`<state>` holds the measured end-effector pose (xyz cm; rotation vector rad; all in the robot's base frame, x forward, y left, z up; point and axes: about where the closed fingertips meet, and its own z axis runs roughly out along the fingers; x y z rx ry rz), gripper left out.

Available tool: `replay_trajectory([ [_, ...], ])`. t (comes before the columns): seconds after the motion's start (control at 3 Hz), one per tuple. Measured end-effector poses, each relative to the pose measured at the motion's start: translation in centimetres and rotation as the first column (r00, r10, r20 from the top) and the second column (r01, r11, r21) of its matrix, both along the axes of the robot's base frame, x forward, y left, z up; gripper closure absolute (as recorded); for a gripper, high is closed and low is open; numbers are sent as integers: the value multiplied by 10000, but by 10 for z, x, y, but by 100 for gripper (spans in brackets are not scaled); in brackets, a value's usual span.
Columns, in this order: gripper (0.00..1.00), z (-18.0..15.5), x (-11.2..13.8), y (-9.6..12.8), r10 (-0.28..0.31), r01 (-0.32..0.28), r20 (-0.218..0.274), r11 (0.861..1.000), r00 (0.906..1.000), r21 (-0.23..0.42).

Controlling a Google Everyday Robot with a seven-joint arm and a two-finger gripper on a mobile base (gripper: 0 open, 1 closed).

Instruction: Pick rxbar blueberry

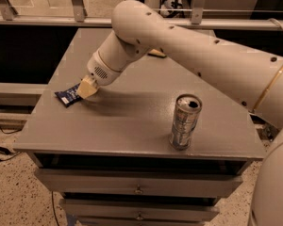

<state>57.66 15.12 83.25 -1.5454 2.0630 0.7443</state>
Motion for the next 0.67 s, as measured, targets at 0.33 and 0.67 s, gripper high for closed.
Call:
replay_trajectory([
  [0.33,100,1,0,0,-1,1,1,10000,10000,1],
  [0.67,100,1,0,0,-2,2,2,10000,10000,2],
])
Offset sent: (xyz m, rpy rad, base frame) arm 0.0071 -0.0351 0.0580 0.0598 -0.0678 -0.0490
